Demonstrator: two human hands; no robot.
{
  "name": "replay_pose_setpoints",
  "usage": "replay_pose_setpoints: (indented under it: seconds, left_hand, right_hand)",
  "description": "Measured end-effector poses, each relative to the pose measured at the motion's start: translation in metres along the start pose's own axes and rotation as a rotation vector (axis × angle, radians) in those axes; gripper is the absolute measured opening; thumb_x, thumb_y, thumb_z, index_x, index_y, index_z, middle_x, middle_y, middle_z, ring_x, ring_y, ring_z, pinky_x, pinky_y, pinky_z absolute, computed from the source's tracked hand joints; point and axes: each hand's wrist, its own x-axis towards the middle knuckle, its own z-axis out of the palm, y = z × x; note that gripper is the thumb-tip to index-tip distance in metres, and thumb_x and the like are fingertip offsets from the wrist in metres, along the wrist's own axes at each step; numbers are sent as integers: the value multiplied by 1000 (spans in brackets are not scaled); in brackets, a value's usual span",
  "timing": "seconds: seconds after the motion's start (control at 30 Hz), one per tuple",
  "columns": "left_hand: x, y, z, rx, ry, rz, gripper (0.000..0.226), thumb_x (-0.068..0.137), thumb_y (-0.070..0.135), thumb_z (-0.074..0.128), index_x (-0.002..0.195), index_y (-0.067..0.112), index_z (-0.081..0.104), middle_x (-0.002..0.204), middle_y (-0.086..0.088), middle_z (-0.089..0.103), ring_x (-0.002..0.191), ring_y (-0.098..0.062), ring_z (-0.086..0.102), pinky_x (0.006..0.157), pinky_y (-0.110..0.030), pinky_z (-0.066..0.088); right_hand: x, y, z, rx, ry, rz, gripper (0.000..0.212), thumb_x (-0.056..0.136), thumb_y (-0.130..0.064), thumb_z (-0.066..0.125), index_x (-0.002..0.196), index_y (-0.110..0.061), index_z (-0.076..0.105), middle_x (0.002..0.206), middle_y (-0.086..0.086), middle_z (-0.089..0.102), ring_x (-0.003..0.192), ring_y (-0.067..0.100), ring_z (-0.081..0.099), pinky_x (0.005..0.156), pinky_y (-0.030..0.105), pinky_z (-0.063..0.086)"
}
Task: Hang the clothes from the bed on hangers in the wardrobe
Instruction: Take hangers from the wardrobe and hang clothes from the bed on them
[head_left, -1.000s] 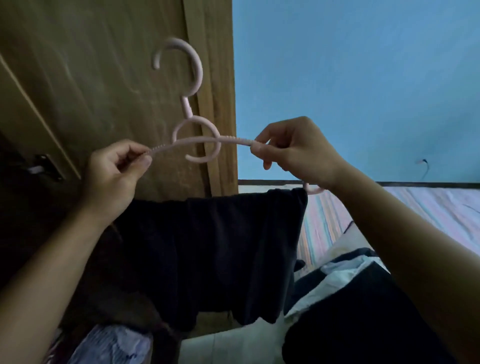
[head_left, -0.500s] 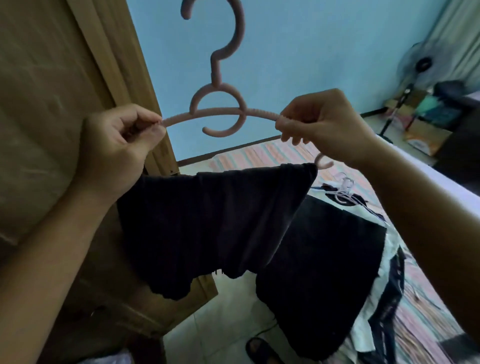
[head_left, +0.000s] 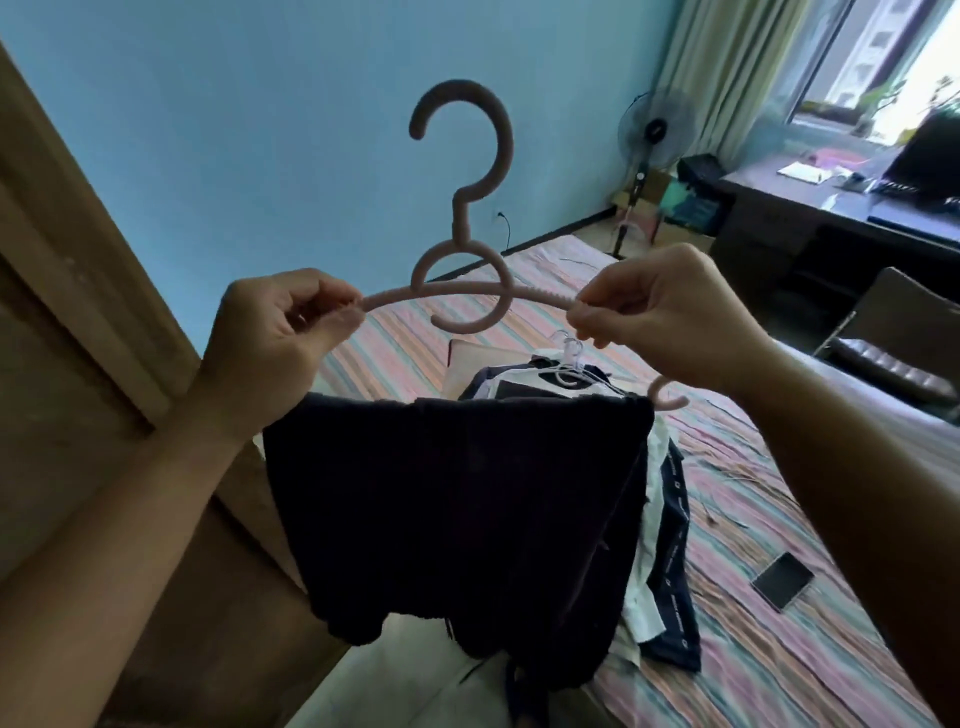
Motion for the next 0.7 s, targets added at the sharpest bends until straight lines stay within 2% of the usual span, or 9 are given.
replay_pose_setpoints:
  seconds: [0.1, 0.2, 0.37, 0.43, 0.5, 0.53, 0.63, 0.7]
  left_hand:
    - [7, -5, 24, -39, -77, -19, 20, 84, 26, 69, 76, 44, 70, 78, 11, 69, 65, -11, 62, 66, -23, 52]
    - [12, -11, 54, -31, -161, -33, 25, 87, 15, 72, 79, 37, 67, 75, 16, 68, 64, -6, 60, 62, -15, 50]
    - [23, -23, 108, -47, -300, -85, 26, 87, 11, 71, 80, 36, 66, 73, 10, 68, 72, -20, 65, 67, -31, 56]
    - [28, -31, 132, -37, -355, -97, 24, 87, 12, 71, 83, 35, 67, 72, 8, 68, 71, -17, 65, 64, -27, 54]
    - [35, -42, 157, -29, -408, -133, 16, 88, 11, 70, 87, 28, 70, 76, 5, 69, 71, -15, 64, 63, -24, 52]
    - [38, -49, 171, -27, -431, -159, 13, 88, 11, 70, 89, 24, 72, 76, 3, 69, 71, -17, 64, 64, -26, 53]
    - [48, -68, 210, 1, -498, -208, 8, 89, 11, 70, 92, 17, 74, 75, 1, 69, 71, -19, 64, 69, -32, 55]
    - [51, -85, 234, 12, -519, -247, 8, 88, 12, 70, 91, 18, 75, 71, 0, 67, 64, -16, 59, 64, -31, 50]
  right_hand:
    - [-17, 16, -6, -8, 26, 43, 5, 85, -20, 77, 81, -18, 79, 66, -4, 73, 63, 16, 71, 71, 45, 61]
    - [-33, 35, -12, -48, 30, 89, 5, 85, -23, 77, 81, -23, 79, 64, -12, 71, 60, 7, 67, 64, 28, 57]
    - [-49, 76, -17, -79, 15, 172, 10, 86, -23, 77, 78, -30, 76, 60, -18, 67, 60, 3, 64, 58, 14, 46]
    - [-50, 97, -16, -93, 20, 220, 12, 86, -21, 76, 77, -29, 75, 58, -15, 67, 58, 4, 62, 56, 14, 46]
    - [-50, 122, -13, -106, 27, 272, 10, 86, -20, 77, 77, -25, 77, 59, -12, 67, 59, 7, 63, 59, 24, 51]
    - [-48, 135, -11, -115, 28, 298, 8, 85, -20, 77, 77, -23, 77, 60, -11, 67, 60, 7, 63, 61, 28, 53]
    - [-40, 175, -5, -161, 17, 360, 8, 85, -20, 77, 77, -22, 78, 60, -12, 66, 61, 5, 61, 63, 29, 51]
    - [-32, 203, 1, -172, -18, 409, 7, 84, -21, 76, 78, -23, 77, 62, -10, 68, 63, 7, 63, 66, 32, 53]
